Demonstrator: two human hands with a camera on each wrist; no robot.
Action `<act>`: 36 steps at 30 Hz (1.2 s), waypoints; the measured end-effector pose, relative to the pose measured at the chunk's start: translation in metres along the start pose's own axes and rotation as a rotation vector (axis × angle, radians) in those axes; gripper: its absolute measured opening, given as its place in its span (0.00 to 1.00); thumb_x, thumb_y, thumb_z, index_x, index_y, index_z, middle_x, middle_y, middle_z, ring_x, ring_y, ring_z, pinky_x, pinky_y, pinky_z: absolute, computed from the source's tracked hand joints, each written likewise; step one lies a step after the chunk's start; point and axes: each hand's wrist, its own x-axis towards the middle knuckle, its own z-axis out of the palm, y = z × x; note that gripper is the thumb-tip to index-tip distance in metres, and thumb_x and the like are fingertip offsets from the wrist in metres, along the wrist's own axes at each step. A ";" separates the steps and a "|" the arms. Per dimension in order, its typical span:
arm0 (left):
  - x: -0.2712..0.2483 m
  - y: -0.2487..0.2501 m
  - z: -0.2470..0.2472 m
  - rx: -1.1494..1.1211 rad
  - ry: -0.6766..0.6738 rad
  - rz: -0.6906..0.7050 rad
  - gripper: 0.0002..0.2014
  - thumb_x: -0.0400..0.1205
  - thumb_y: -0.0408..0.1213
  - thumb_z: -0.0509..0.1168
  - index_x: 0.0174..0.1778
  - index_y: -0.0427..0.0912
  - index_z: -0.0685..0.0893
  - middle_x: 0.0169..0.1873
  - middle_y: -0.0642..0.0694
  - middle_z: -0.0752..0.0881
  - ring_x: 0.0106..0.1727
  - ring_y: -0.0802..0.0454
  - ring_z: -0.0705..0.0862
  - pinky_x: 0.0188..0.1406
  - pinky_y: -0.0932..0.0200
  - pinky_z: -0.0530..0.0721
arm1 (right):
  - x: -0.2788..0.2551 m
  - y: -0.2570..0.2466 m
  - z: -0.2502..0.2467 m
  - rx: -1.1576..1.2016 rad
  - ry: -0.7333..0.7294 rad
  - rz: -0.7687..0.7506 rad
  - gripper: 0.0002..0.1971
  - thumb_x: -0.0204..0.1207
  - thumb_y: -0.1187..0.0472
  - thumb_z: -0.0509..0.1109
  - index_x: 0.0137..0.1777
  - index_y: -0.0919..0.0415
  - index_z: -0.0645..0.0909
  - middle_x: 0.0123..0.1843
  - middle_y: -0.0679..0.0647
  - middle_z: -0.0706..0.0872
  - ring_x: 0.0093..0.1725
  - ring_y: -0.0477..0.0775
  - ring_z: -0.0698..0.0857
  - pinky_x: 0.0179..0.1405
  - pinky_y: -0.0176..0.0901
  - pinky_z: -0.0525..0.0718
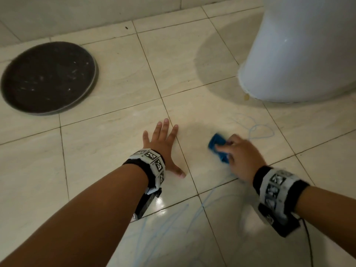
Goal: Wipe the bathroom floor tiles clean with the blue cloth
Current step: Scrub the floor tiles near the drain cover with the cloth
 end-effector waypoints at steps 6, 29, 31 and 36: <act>0.000 0.001 -0.001 -0.011 -0.012 -0.007 0.75 0.57 0.71 0.75 0.79 0.52 0.23 0.78 0.46 0.21 0.81 0.45 0.25 0.78 0.33 0.34 | 0.009 0.002 -0.006 0.003 -0.074 -0.221 0.19 0.77 0.67 0.66 0.63 0.46 0.83 0.59 0.52 0.78 0.55 0.58 0.79 0.56 0.47 0.78; 0.000 0.003 -0.003 -0.012 -0.032 -0.025 0.75 0.57 0.71 0.76 0.78 0.53 0.22 0.78 0.47 0.21 0.81 0.45 0.25 0.79 0.31 0.36 | 0.076 0.071 -0.032 0.019 0.305 0.243 0.17 0.78 0.56 0.64 0.65 0.62 0.78 0.57 0.56 0.76 0.55 0.60 0.80 0.49 0.32 0.73; 0.000 0.003 -0.003 -0.013 -0.034 -0.022 0.75 0.57 0.71 0.76 0.78 0.53 0.22 0.78 0.47 0.21 0.81 0.45 0.24 0.79 0.31 0.36 | 0.072 0.070 -0.031 -0.017 0.311 0.327 0.17 0.79 0.54 0.66 0.62 0.64 0.77 0.58 0.60 0.78 0.47 0.55 0.80 0.42 0.34 0.75; 0.000 0.003 -0.004 -0.015 -0.031 -0.020 0.75 0.57 0.71 0.76 0.79 0.53 0.23 0.78 0.46 0.21 0.81 0.45 0.25 0.78 0.31 0.35 | 0.033 0.032 -0.012 -0.028 0.037 -0.207 0.19 0.77 0.66 0.65 0.66 0.55 0.82 0.61 0.57 0.78 0.52 0.57 0.78 0.54 0.38 0.74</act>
